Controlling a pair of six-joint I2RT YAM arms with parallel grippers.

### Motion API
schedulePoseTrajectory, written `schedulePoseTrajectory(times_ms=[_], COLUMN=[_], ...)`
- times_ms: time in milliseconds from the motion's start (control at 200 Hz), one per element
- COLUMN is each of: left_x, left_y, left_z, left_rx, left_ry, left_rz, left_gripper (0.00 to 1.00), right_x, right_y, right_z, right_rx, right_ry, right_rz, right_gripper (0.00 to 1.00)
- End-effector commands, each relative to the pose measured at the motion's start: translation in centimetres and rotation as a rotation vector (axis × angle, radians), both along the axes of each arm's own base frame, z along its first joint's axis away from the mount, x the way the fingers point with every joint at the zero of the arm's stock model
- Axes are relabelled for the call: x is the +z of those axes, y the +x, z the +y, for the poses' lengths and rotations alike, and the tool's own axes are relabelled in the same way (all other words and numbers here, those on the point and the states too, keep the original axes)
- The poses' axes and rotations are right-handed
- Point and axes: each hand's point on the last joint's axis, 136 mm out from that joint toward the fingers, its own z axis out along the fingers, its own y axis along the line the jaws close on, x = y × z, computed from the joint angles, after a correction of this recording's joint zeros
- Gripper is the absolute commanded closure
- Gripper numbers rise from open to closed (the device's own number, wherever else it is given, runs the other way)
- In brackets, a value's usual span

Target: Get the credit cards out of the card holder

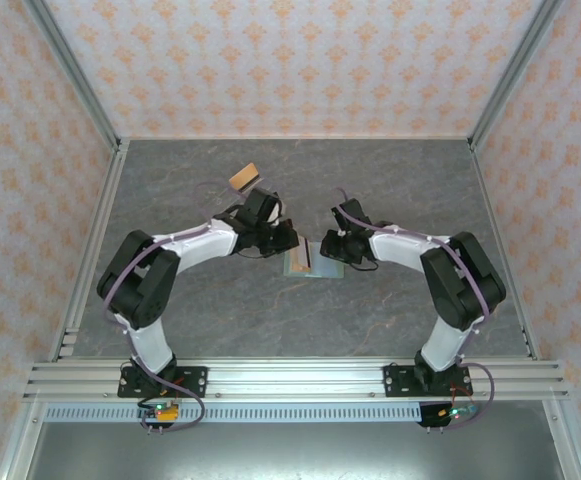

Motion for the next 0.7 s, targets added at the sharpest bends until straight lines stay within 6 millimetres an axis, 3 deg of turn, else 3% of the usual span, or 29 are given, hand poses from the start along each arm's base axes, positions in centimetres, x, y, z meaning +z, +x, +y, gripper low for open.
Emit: schedulePoseTrajectory(times_ms=[0, 175, 275, 505, 696], left_x=[2.0, 6.1, 8.5, 13.5, 15.7], left_y=[-0.4, 0.3, 0.6, 2.5, 3.2], left_z=[3.0, 4.3, 4.3, 5.1, 5.5], left_rx=[-0.021, -0.020, -0.025, 0.043, 0.066], left_ry=[0.099, 0.000, -0.091, -0.308, -0.415], left_rz=[-0.076, -0.170, -0.214, -0.274, -0.288], left_gripper=[1.00, 1.00, 1.00, 1.00, 1.00], right_x=[2.7, 8.4, 10.8, 16.3, 19.7], right_y=[-0.1, 0.1, 0.1, 2.0, 3.2], right_z=[0.3, 2.8, 4.9, 9.6, 11.5], right_rx=[0.034, 0.110, 0.154, 0.267, 0.320], right_ry=[0.038, 0.240, 0.402, 0.710, 0.840], right_rz=[-0.072, -0.149, -0.137, -0.128, -0.134], right_gripper=[0.61, 0.39, 0.33, 0.32, 0.34])
